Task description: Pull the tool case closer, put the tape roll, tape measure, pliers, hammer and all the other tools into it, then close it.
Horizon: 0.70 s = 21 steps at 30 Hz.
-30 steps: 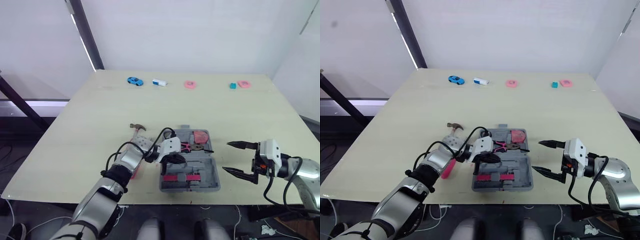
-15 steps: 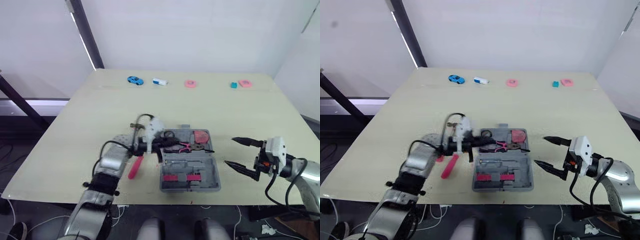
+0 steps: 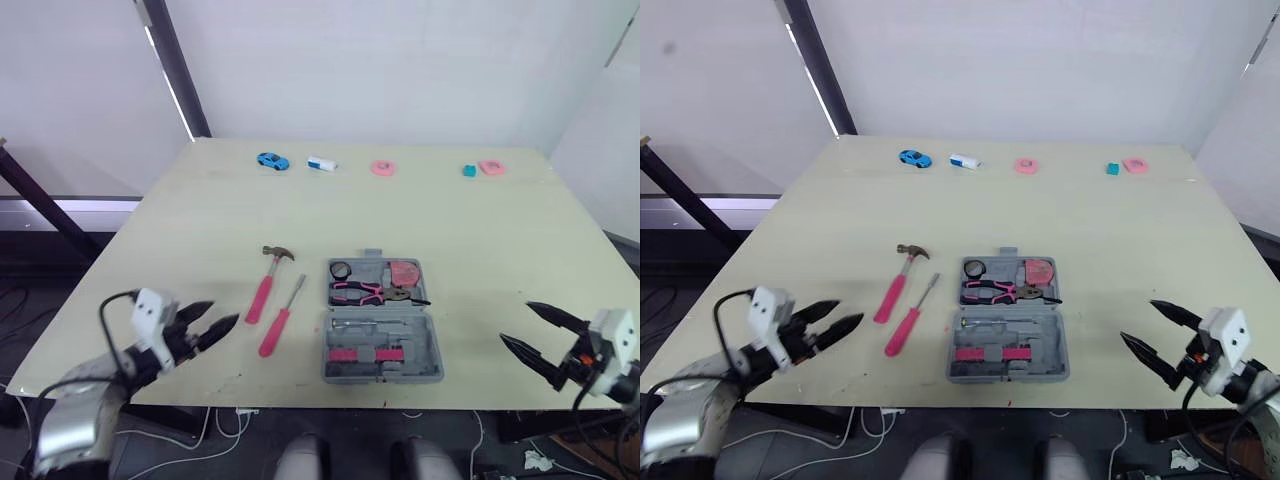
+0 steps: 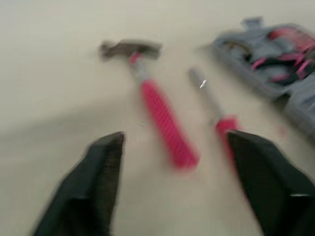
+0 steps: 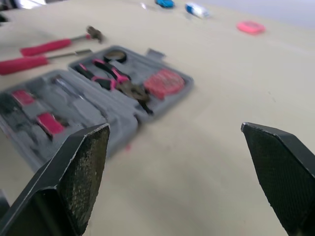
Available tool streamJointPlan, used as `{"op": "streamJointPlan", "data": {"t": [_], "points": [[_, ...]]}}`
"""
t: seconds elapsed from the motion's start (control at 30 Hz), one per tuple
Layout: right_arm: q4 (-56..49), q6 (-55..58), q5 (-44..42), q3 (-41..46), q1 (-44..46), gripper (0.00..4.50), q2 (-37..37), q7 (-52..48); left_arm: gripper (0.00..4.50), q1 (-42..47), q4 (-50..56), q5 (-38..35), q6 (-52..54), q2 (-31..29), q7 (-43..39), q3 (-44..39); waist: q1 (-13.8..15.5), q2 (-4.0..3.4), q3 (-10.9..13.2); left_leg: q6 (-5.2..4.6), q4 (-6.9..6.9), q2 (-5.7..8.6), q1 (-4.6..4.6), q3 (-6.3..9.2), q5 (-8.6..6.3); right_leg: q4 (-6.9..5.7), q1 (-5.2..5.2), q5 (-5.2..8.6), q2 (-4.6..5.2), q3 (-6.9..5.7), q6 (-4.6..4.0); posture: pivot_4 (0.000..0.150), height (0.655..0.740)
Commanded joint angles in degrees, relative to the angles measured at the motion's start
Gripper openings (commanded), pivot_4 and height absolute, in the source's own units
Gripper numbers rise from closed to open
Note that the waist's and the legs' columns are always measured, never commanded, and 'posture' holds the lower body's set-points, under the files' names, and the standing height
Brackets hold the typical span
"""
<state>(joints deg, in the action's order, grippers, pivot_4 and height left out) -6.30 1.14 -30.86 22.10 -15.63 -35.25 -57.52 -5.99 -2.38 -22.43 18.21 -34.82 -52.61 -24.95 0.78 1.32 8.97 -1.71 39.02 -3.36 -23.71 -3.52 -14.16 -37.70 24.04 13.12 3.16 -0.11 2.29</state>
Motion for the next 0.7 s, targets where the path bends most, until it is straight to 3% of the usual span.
{"op": "streamJointPlan", "data": {"t": [0.03,0.37,0.53,0.7], "points": [[-1.76,-0.64,-1.61,3.54,-2.66,4.5,0.15,-0.01,4.48,-3.34,3.08,-1.81,-1.56,-0.72,0.89,-3.74,0.06,0.0,0.0,0.02,-0.04,0.0,-0.01,0.01,-0.02,0.04,0.01,0.0,0.09,-0.02,0.0,0.15,0.7395],[-1.28,-2.76,-1.24,7.23,-11.01,4.5,1.47,-0.5,4.48,-10.91,4.32,-3.1,-2.81,-0.14,2.28,-6.86,-0.04,-0.03,-0.01,0.26,-0.51,0.04,-0.01,0.0,-0.15,0.24,0.24,0.05,0.48,-0.12,0.04,0.15,0.7395],[0.35,-4.42,0.1,6.24,-10.06,4.5,0.78,-1.88,4.48,-10.2,6.54,-2.62,-2.63,0.76,4.37,-4.67,-0.02,-0.02,-0.02,0.26,-0.57,0.05,-0.02,-0.03,-0.15,0.35,0.24,0.05,0.46,-0.11,0.06,0.15,0.7395],[-5.04,-1.77,-1.84,3.81,-7.75,4.5,-0.65,-3.59,4.48,-7.77,12.85,-1.49,1.83,2.14,11.06,-0.65,0.0,-0.03,-0.01,0.11,-0.58,0.08,-0.02,-0.05,-0.07,0.37,0.23,0.05,0.4,-0.1,0.05,0.15,0.7395]]}}
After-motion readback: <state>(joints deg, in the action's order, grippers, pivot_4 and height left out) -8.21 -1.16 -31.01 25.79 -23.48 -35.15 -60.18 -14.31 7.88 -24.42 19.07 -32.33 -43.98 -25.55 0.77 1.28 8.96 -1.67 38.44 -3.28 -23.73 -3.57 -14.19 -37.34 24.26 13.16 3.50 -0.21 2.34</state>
